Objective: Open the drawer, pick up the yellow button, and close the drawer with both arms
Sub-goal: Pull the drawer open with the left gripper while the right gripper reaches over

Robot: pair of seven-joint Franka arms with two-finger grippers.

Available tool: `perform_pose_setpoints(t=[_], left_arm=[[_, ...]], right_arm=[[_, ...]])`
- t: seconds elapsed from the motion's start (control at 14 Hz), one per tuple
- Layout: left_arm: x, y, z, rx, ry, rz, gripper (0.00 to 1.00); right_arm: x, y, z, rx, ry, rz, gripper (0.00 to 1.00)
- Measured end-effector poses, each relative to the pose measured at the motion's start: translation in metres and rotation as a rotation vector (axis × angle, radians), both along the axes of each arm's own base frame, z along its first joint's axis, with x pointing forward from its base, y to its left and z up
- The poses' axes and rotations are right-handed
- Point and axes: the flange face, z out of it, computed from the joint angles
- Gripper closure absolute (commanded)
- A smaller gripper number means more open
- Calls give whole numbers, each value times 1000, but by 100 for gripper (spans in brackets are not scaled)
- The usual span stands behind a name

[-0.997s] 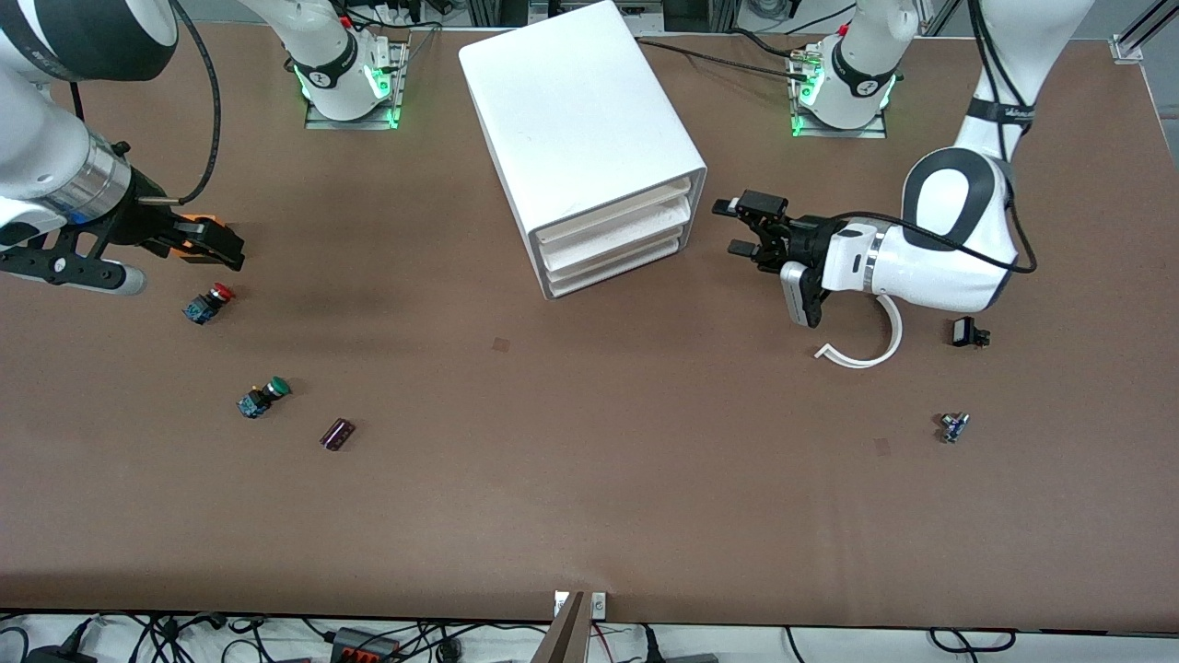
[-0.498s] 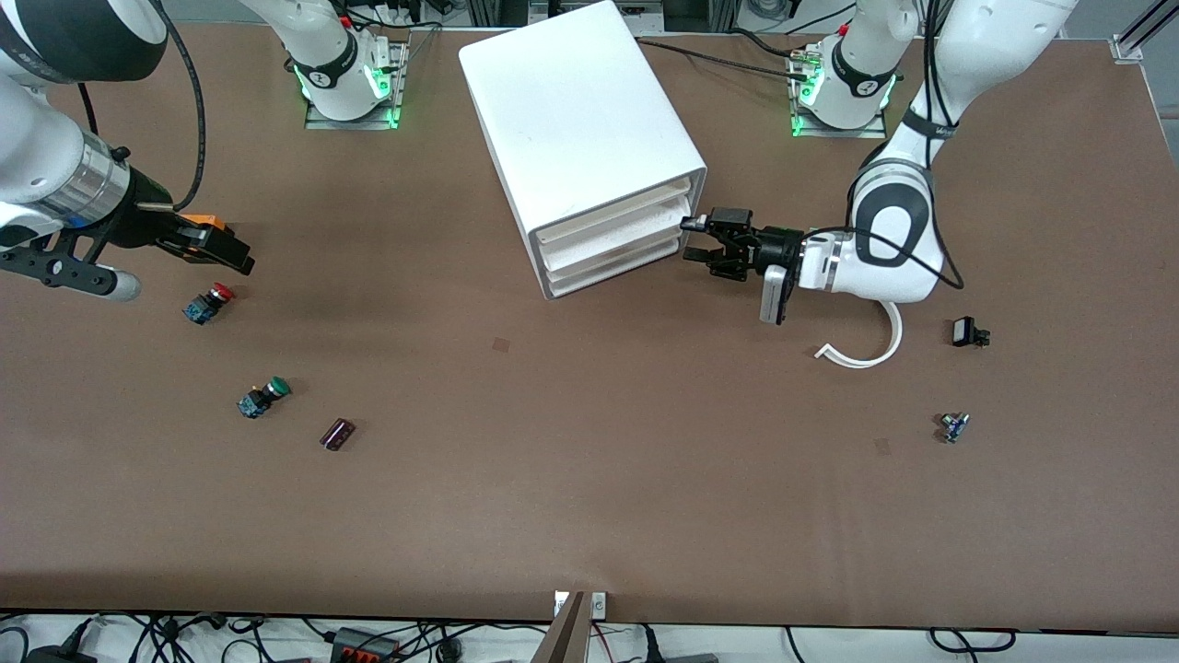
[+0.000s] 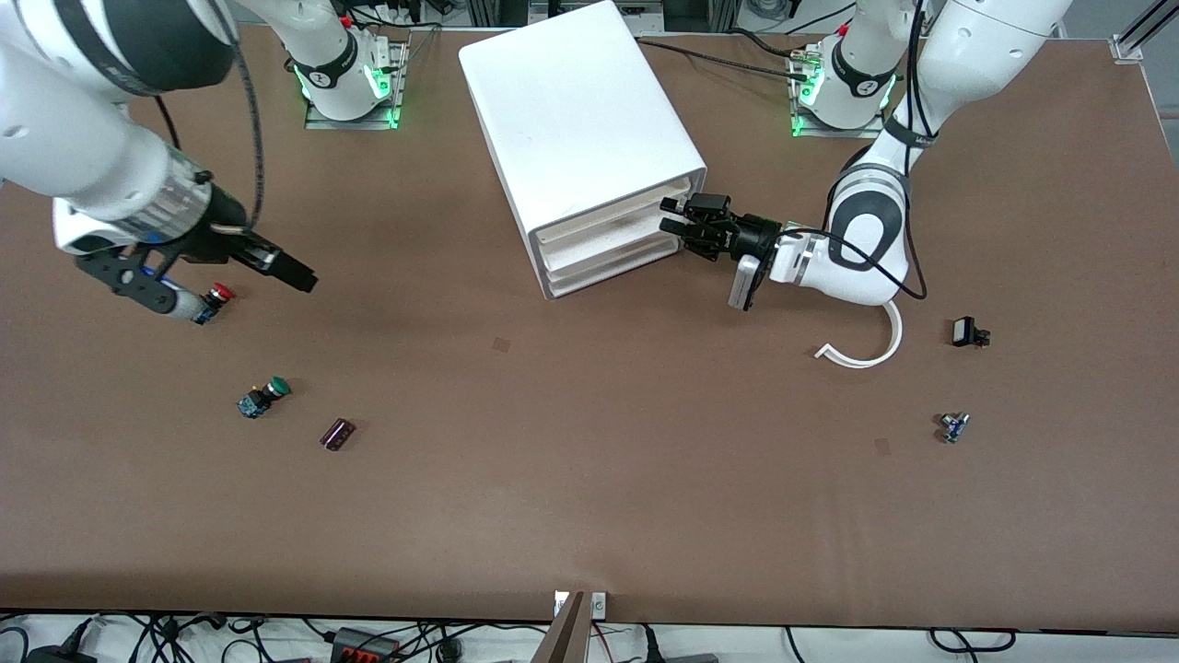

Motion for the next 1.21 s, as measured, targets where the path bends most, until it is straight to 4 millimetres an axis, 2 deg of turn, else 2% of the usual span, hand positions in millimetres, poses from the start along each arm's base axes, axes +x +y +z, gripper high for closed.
perform_pose_setpoints(t=[0.14,0.28,0.57,0.78,0.85,1.0,1.21], left_arm=[[-3,-5,1,0,26,-11,48],[-8,-14,0,1,38,-31,55],[-16,-26,-4,3,50,-57,82],[-17,-28,-5,2,53,-60,92],[-17,-28,-5,4,51,-63,93],[-12,-26,-1,39,50,-94,93],[22,-14,21,147,58,-130,93]], right_arm=[[2,33,-6,-4,6,-62,0],[4,70,-8,-4,4,-139,0],[4,142,-29,-20,32,-342,0],[2,186,-50,-25,41,-456,0],[2,196,-53,-19,36,-478,0],[4,203,-56,-10,28,-515,0],[5,203,-57,-7,36,-548,0]])
